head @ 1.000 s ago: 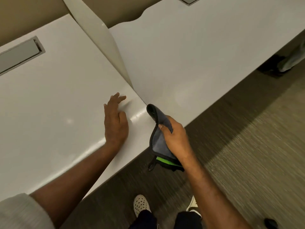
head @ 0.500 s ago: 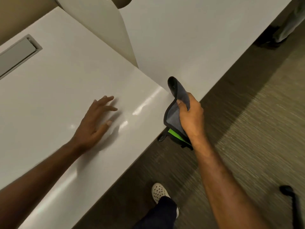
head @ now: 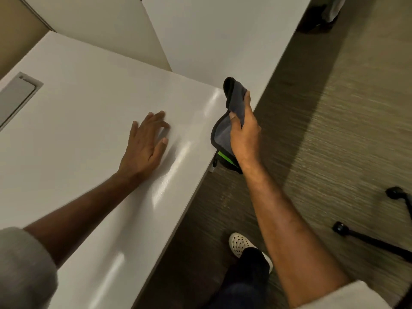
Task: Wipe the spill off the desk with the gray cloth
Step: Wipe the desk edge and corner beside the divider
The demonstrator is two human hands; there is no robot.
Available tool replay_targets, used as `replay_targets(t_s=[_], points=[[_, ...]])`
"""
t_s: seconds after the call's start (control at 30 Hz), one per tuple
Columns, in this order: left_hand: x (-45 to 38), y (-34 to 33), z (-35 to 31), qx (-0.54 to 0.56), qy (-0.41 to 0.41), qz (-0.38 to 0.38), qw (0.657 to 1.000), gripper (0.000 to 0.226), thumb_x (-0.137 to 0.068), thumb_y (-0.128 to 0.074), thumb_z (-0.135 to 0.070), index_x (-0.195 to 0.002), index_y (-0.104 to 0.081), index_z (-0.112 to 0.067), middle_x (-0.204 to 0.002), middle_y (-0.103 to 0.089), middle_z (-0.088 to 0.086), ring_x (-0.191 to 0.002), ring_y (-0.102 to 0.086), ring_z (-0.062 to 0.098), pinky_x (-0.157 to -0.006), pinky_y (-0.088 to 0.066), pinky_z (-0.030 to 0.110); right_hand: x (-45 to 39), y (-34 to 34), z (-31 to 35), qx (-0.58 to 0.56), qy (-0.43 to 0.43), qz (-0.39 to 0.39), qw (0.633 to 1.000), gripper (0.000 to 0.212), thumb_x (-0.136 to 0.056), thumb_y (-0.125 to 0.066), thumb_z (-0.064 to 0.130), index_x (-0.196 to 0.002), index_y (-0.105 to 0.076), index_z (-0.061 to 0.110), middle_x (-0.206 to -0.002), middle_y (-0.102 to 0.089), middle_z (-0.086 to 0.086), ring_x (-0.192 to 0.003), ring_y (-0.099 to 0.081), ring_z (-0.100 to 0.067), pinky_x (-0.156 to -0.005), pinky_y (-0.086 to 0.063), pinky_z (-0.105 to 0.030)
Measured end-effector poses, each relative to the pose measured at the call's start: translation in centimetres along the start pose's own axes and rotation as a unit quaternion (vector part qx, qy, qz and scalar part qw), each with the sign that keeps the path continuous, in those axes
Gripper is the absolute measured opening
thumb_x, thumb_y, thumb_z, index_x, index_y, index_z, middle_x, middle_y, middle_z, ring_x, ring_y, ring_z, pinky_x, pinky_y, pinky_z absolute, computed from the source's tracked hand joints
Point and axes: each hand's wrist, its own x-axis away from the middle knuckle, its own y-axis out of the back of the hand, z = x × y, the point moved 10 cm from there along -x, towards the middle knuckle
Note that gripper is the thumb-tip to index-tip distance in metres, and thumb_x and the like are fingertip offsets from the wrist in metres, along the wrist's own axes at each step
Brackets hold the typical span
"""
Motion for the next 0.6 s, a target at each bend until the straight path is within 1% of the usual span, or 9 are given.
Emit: replay_targets(t_s=[0.1,0.2,0.27,0.33,0.37,0.43,0.47,0.53,0.6], points=[[0.1,-0.1,0.3,0.004,-0.003,-0.008,1.000,0.048,-0.103,-0.026,-0.042,-0.142,-0.046,-0.021,-0.164,-0.031,-0.005,-0.156,-0.015,0.014,-0.127,-0.004,0.050,2.4,-0.7,-0.6,-0.021,-0.009,-0.024,0.999,0.065,-0.105,-0.053,0.025,-0.161,-0.021,0.026,-0.151,-0.052,-0.012,-0.138,-0.050,-0.027,-0.110,-0.038,-0.026],[0.3,-0.1,0.5,0.026,-0.001,-0.015,1.000,0.051,-0.101,-0.022,-0.038,-0.147,-0.037,-0.021,-0.160,-0.035,-0.003,-0.156,-0.016,0.016,-0.128,-0.002,0.048,5.0,-1.7,-0.8,-0.036,0.001,-0.035,0.999,0.065,-0.104,-0.054,0.023,-0.161,-0.022,0.020,-0.157,-0.045,-0.011,-0.144,-0.043,-0.025,-0.110,-0.033,-0.019],[0.5,-0.3,0.5,0.031,-0.003,-0.012,0.999,0.050,-0.100,-0.022,-0.034,-0.147,-0.034,-0.024,-0.159,-0.036,-0.002,-0.156,-0.016,0.017,-0.128,0.000,0.047,7.7,-2.4,-0.9,-0.036,0.012,-0.036,0.999,0.066,-0.104,-0.055,0.022,-0.161,-0.022,0.017,-0.162,-0.037,-0.010,-0.147,-0.037,-0.022,-0.114,-0.030,-0.015],[0.5,-0.4,0.4,0.030,-0.004,-0.010,1.000,0.049,-0.098,-0.022,-0.033,-0.143,-0.037,-0.022,-0.159,-0.035,-0.001,-0.156,-0.016,0.018,-0.127,0.000,0.049,10.9,-3.3,-0.7,-0.034,0.030,-0.038,0.998,0.068,-0.103,-0.056,0.023,-0.161,-0.021,0.019,-0.164,-0.032,-0.008,-0.146,-0.035,-0.018,-0.108,-0.029,-0.003],[0.5,-0.4,0.4,0.030,-0.004,-0.009,1.000,0.049,-0.097,-0.022,-0.034,-0.141,-0.040,-0.021,-0.159,-0.035,0.000,-0.156,-0.017,0.018,-0.127,0.000,0.049,12.6,-3.8,-0.8,-0.033,0.034,-0.037,0.998,0.069,-0.103,-0.055,0.024,-0.162,-0.019,0.022,-0.164,-0.033,-0.008,-0.143,-0.038,-0.018,-0.106,-0.033,-0.003],[0.4,-0.3,0.5,0.033,-0.003,-0.012,0.999,0.053,-0.095,-0.022,-0.034,-0.142,-0.042,-0.017,-0.154,-0.039,-0.001,-0.153,-0.021,0.017,-0.127,-0.001,0.050,15.9,-4.9,-1.1,-0.029,0.032,-0.033,0.999,0.070,-0.103,-0.054,0.029,-0.161,-0.014,0.031,-0.161,-0.039,-0.008,-0.139,-0.048,-0.022,-0.108,-0.046,-0.023],[0.3,-0.2,0.5,0.035,-0.004,-0.016,0.999,0.055,-0.094,-0.022,-0.032,-0.143,-0.041,-0.016,-0.149,-0.042,-0.001,-0.151,-0.025,0.017,-0.127,-0.003,0.051,17.4,-5.4,-1.3,-0.025,0.031,-0.031,0.999,0.070,-0.103,-0.052,0.031,-0.161,-0.012,0.034,-0.160,-0.040,-0.007,-0.137,-0.051,-0.023,-0.105,-0.051,-0.027],[0.2,-0.1,0.3,0.041,-0.007,-0.021,0.999,0.056,-0.093,-0.024,-0.029,-0.145,-0.038,-0.017,-0.139,-0.046,-0.002,-0.145,-0.032,0.017,-0.126,-0.006,0.053,20.3,-6.0,-1.4,-0.011,0.028,-0.029,0.999,0.071,-0.103,-0.050,0.034,-0.160,-0.008,0.038,-0.163,-0.035,-0.002,-0.136,-0.051,-0.018,-0.095,-0.049,-0.012],[0.1,-0.1,0.2,0.039,-0.006,-0.020,0.999,0.054,-0.090,-0.023,-0.027,-0.142,-0.038,-0.020,-0.135,-0.047,-0.002,-0.141,-0.036,0.018,-0.125,-0.009,0.055,23.1,-6.8,-1.6,-0.015,0.012,-0.018,1.000,0.071,-0.103,-0.050,0.034,-0.160,-0.007,0.041,-0.165,-0.030,0.002,-0.142,-0.044,-0.014,-0.095,-0.041,-0.004]])
